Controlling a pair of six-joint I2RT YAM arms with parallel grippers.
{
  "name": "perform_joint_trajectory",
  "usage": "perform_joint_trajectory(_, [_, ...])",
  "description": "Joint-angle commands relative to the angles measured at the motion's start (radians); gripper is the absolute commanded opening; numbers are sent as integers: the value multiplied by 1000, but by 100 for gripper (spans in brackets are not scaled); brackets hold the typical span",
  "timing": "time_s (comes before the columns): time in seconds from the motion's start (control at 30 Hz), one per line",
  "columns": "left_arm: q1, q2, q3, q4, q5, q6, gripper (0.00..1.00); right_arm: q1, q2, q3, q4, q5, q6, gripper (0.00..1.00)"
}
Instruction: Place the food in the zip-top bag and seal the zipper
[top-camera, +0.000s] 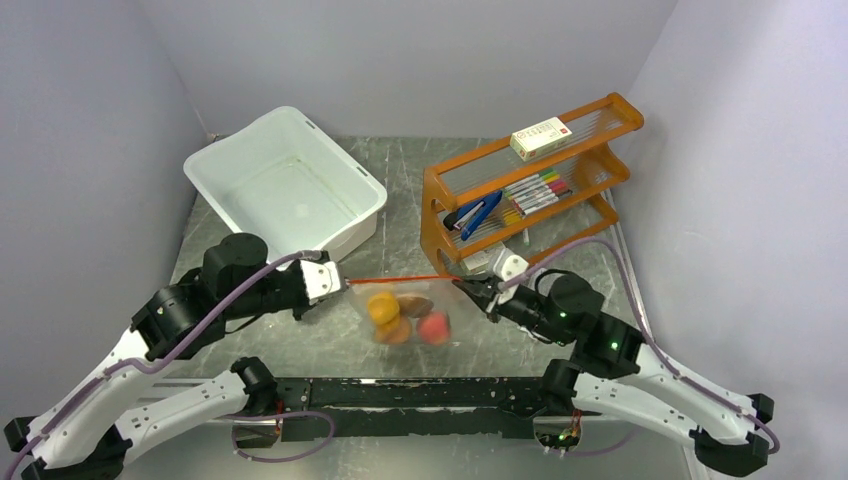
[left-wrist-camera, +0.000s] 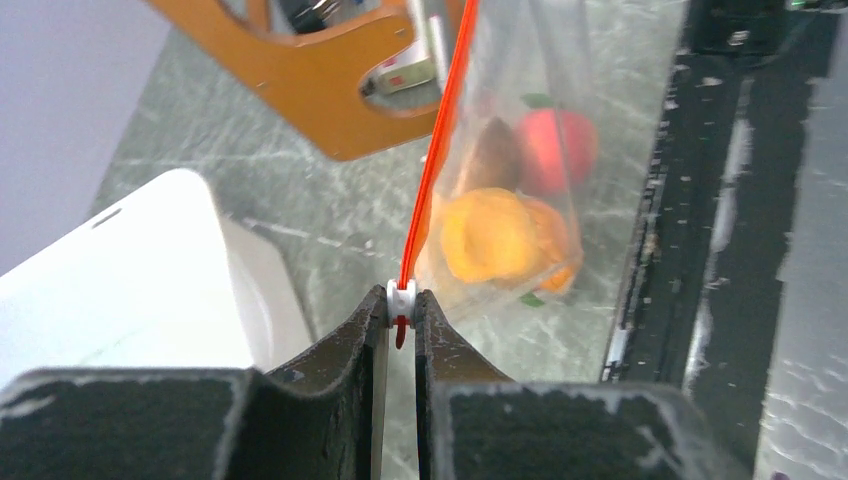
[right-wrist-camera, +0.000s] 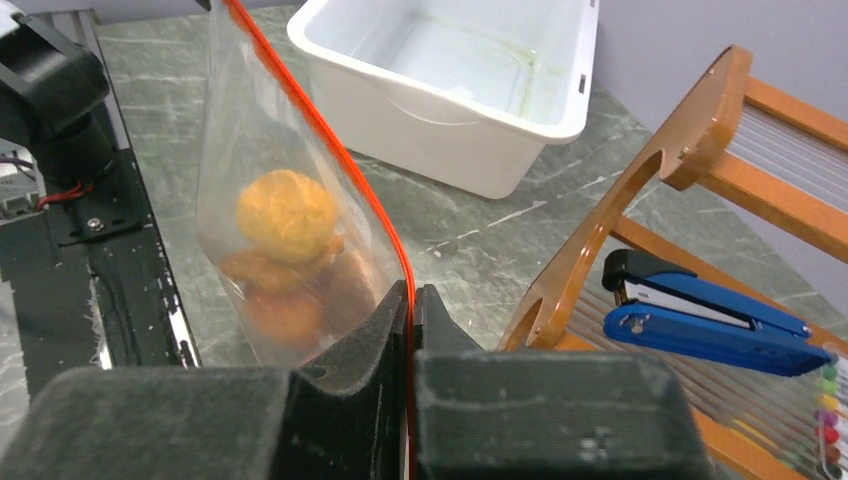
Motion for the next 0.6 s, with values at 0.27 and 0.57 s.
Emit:
perform_joint_trajectory(0.27, [0, -2, 15, 43, -411, 153, 7, -77, 360, 108, 297, -108, -163, 0])
perform_joint_trajectory(0.57, [2, -14, -54, 148, -548, 218, 7, -272, 553, 205, 404, -429, -228, 0])
